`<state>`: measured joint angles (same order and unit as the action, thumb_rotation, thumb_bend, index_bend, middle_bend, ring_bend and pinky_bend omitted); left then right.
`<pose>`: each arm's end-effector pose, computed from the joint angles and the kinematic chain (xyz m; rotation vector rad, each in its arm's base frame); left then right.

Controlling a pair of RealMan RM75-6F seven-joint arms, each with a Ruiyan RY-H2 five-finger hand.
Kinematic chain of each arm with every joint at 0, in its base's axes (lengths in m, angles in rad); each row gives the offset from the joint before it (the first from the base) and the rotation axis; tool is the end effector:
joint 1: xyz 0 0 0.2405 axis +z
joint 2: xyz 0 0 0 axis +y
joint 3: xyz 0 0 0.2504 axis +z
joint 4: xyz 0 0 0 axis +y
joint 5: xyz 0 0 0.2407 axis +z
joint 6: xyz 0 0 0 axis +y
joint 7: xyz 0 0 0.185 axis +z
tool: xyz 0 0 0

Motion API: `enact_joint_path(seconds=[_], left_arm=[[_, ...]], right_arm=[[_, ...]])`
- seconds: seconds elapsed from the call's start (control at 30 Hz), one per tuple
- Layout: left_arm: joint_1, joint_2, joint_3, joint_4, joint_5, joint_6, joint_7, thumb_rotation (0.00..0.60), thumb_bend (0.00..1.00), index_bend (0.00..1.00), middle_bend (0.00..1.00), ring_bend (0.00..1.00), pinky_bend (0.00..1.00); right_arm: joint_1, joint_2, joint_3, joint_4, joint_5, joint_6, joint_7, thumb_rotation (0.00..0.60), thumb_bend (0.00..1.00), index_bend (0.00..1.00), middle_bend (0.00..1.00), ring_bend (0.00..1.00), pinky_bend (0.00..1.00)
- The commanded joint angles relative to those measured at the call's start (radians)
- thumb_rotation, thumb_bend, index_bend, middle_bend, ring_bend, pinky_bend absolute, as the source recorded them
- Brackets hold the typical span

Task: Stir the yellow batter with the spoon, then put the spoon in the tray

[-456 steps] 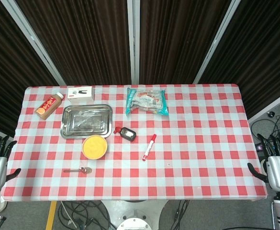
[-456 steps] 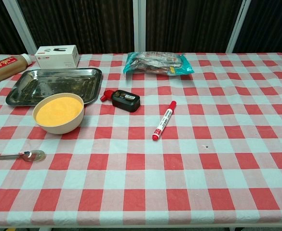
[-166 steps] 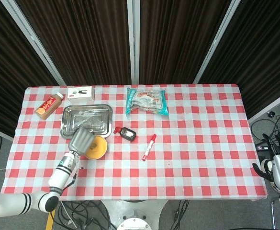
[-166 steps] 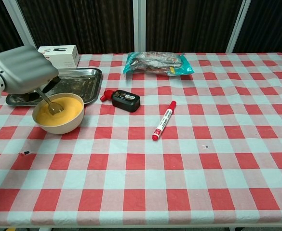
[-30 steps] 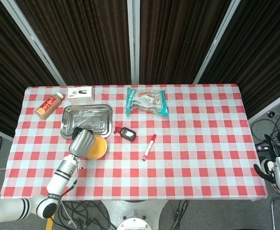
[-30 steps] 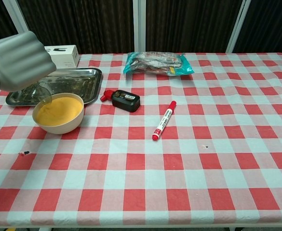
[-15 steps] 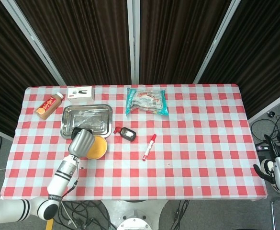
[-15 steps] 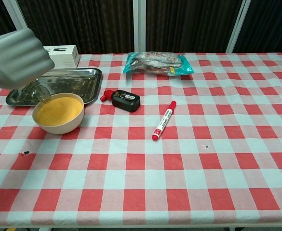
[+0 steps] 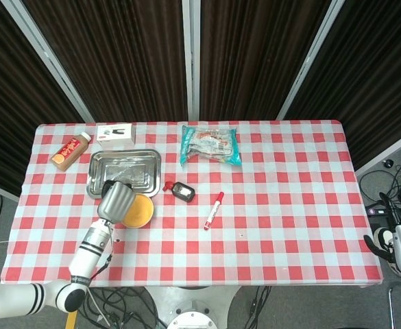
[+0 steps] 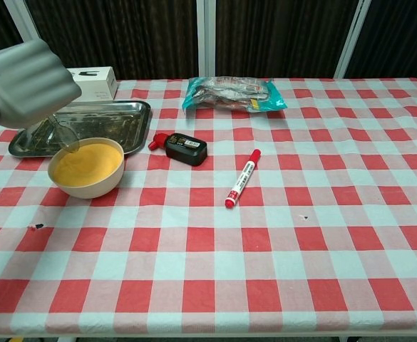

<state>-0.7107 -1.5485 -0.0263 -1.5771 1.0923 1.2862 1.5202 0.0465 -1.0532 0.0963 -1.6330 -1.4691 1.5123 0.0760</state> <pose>-0.1473 0.3449 -0.0410 -1.8215 0.1677 -0.1978 -0.3257 -0.2225 0.1631 1.2848 -0.9026 0.9411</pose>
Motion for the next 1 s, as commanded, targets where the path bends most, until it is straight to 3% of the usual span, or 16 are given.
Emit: enact_joint_path(seconds=[0.03,0.2,0.4,0.53,1.0], left_arm=[[-0.003,0.029,-0.028,-0.020,0.000,-0.029,-0.109,0.600,0.43,0.70,0.99,1.00,1.00],[0.000,0.058,-0.085,-0.001,0.014,-0.062,-0.346,0.600,0.43,0.70,0.99,1.00,1.00],[0.001,0.114,-0.193,0.015,-0.101,-0.195,-0.688,0.600,0.42,0.70,0.98,1.00,1.00],[-0.005,0.120,-0.254,0.096,-0.178,-0.315,-0.920,0.600,0.42,0.69,0.98,1.00,1.00],[-0.088,-0.034,-0.253,0.560,-0.227,-0.621,-1.237,0.600,0.42,0.62,0.95,1.00,1.00]], right_arm=[[0.000,-0.001,0.000,0.001,0.000,0.000,0.001,0.600,0.17,0.00,0.21,0.00,0.06],[-0.002,0.002,0.001,0.001,0.004,0.001,0.002,0.600,0.17,0.00,0.21,0.00,0.06],[0.000,0.003,0.003,-0.003,0.003,0.001,-0.003,0.600,0.17,0.00,0.21,0.00,0.06],[0.003,0.002,0.003,-0.005,0.005,-0.005,-0.007,0.600,0.17,0.00,0.21,0.00,0.06],[0.006,0.004,0.008,-0.005,0.020,-0.015,-0.014,0.600,0.17,0.00,0.21,0.00,0.07]])
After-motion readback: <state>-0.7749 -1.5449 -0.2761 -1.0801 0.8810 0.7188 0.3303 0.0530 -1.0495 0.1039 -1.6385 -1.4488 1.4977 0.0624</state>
